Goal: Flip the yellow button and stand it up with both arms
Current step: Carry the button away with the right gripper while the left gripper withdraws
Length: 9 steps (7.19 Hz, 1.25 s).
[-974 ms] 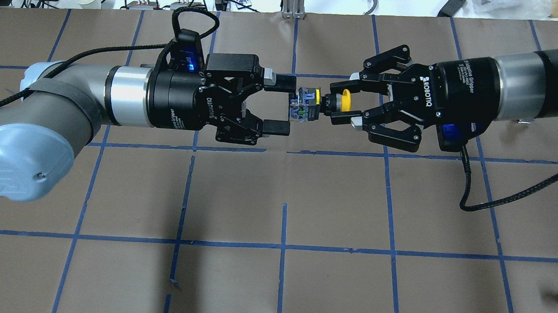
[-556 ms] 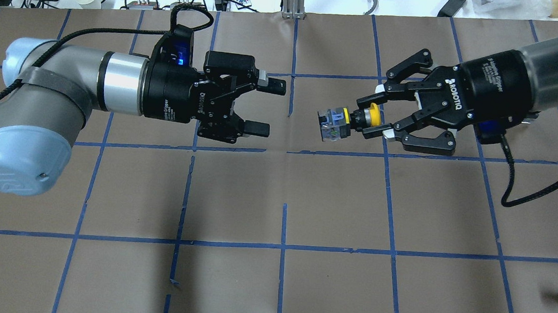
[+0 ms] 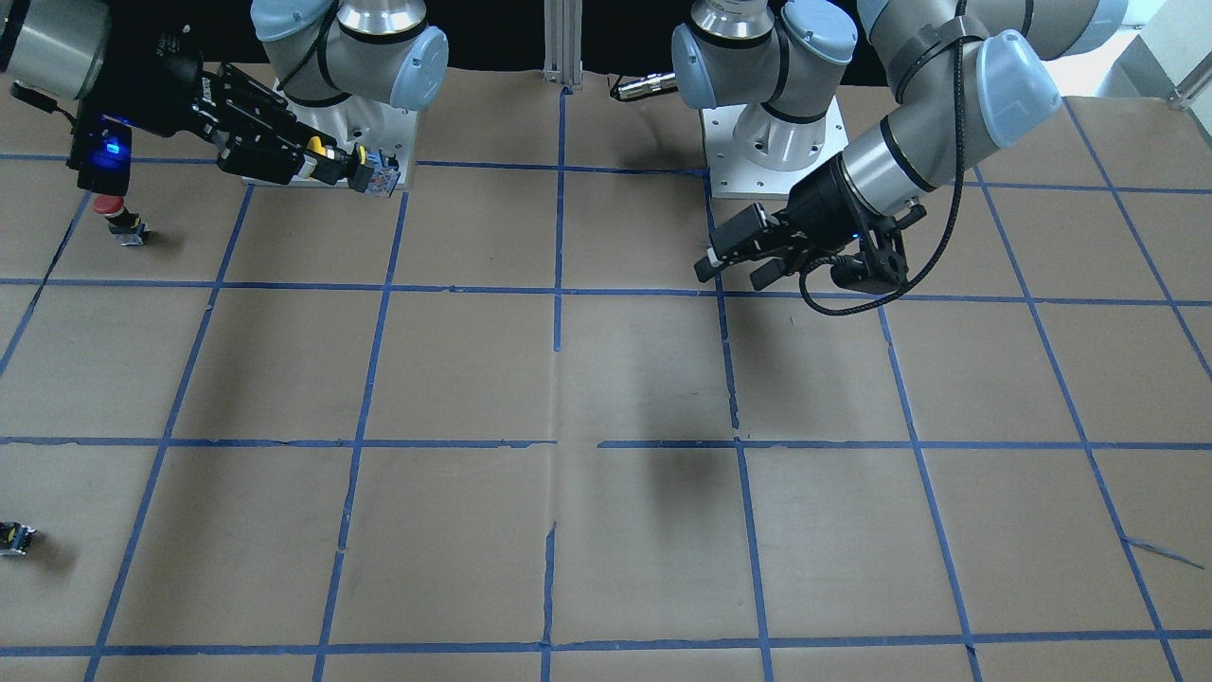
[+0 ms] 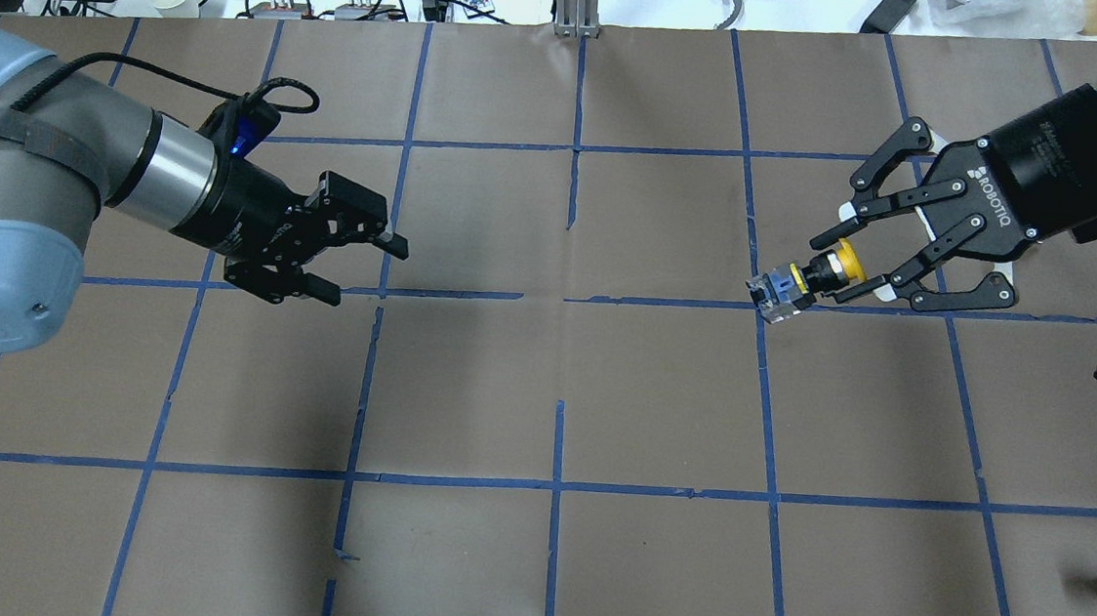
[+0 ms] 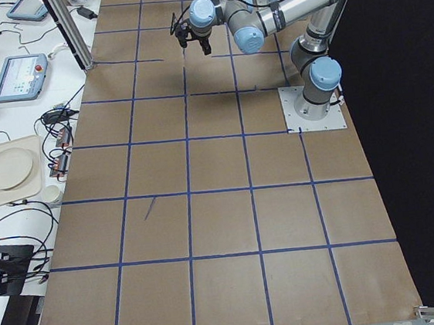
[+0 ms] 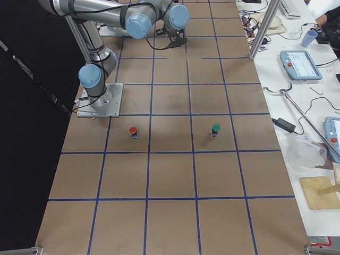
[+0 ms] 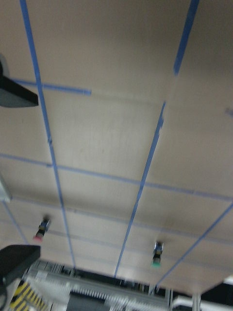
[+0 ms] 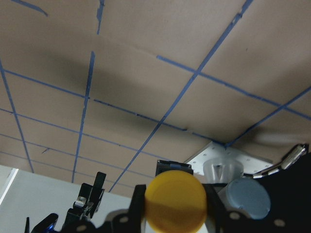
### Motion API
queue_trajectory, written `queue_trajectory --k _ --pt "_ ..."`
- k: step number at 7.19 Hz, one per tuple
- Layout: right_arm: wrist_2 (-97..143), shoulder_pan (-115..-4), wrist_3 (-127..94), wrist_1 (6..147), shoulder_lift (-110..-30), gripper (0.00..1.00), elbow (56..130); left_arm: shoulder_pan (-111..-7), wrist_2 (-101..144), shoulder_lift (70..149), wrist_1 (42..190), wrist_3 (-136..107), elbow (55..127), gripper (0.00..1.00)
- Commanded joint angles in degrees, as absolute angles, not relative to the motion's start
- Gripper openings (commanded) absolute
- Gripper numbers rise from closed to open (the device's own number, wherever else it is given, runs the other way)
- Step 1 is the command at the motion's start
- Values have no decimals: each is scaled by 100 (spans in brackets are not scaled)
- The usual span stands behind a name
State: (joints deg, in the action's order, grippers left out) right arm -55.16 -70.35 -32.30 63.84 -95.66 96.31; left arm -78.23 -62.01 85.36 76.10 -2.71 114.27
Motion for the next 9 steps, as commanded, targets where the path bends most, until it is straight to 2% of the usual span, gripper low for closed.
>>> queue_trajectory --k 1,3,6,7,9 --pt "-6499 -7023 -2490 6802 -9310 3 9589 -7778 -8489 8805 7253 -237 11216 99" --pt "-7388 -6961 -1797 7223 -9159 3 9554 -8040 -8947 9007 7538 -106 10472 99" --pt "-8532 -6961 -489 7838 -9097 3 9562 -9206 -9132 9930 9066 -106 8067 99" --pt "-8882 -6961 230 8066 -9071 3 9571 -9376 -9114 9862 9096 -97 7938 100" --pt "-9166 -6917 2082 8646 -9009 3 9650 -9003 -8739 9861 9175 -79 7980 100"
